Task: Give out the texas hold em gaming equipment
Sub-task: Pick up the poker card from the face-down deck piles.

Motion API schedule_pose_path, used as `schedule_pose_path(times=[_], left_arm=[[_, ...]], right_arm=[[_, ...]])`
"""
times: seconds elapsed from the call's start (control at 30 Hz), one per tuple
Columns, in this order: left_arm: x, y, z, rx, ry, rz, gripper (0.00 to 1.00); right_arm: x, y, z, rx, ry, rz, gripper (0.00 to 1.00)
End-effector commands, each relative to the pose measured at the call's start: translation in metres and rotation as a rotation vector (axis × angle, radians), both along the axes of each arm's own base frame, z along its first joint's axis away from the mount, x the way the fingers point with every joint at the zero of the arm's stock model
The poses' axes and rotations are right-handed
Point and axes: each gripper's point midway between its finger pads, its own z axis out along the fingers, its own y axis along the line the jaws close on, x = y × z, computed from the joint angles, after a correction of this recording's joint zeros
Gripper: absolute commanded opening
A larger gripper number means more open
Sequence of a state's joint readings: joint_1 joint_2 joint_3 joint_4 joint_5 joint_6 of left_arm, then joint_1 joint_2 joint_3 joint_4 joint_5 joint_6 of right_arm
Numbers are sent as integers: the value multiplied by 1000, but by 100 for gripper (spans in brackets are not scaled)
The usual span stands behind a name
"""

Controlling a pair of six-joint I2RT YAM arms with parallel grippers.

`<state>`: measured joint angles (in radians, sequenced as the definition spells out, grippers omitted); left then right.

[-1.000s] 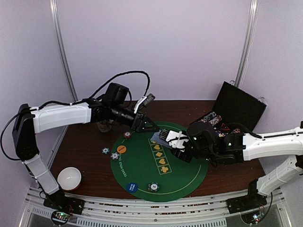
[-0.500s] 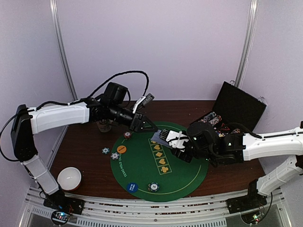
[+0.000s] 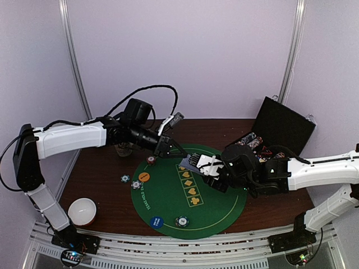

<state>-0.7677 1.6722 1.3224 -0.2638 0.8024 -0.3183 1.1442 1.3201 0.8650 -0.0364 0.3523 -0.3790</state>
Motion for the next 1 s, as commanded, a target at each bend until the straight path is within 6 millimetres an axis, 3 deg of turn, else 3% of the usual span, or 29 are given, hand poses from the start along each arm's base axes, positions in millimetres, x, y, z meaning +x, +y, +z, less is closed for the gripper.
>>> schedule_pose_path(times=[0.0,0.27,0.37,0.67,0.83,0.97], left_arm=[[-3,-3,-3,-1,2,-21,25],[3,0,-7,50,-9,4,44],[0,-1,-5,40,4,-11,45],[-16,-5,12,-55,28,-95,27],[-16,-6,13,-67,26,-103,2],[-12,-6,13,-60,5,-81,0]], right_arm=[[1,-2,7,-1,-21,-8,48],[4,-4,8,-13,-36,-25,47],[4,-4,8,-13,-36,-23,47],[5,-3,6,-21,-38,-25,47],[5,-3,4,-27,-36,-28,47],[5,-5,5,-27,-38,-31,47]])
